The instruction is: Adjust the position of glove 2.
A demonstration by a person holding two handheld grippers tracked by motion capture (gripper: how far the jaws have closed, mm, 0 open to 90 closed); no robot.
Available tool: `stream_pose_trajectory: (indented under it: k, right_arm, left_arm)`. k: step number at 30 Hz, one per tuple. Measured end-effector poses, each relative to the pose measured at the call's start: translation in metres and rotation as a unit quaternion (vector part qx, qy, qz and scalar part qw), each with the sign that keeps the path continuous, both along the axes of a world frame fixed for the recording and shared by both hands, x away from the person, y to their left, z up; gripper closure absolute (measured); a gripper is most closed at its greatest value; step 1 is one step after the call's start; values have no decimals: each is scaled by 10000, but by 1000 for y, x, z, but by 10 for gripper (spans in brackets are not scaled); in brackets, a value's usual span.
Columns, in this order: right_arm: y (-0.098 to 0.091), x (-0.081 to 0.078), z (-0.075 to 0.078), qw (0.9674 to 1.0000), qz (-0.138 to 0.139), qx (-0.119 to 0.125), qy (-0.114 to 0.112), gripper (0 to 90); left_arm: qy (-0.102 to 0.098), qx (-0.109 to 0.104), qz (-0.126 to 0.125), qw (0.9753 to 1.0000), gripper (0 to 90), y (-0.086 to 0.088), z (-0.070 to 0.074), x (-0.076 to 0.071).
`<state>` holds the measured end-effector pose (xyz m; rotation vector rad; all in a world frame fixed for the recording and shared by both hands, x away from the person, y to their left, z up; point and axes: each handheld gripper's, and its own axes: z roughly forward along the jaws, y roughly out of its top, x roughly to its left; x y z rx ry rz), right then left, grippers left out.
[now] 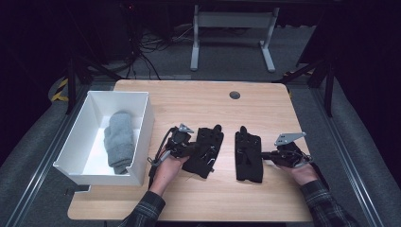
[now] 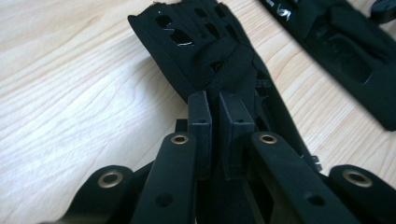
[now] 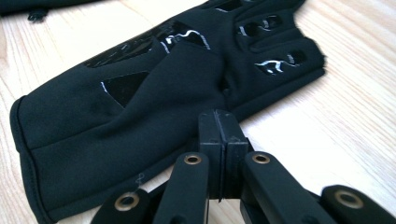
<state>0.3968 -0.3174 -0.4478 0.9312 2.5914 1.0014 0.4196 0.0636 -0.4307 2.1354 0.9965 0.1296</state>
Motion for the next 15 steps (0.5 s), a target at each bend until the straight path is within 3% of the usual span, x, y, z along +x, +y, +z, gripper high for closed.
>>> stream_pose_trajectory:
  k: [5, 15]
  right_arm:
    - [13, 0, 0, 9999, 140, 42, -3, 900]
    - [46, 2, -4, 9988, 482, 0, -11, 900]
  left_arm:
    - [3, -176, -98, 9998, 847, -6, 5, 1]
    - [-100, -314, -193, 9993, 848, -13, 17, 4]
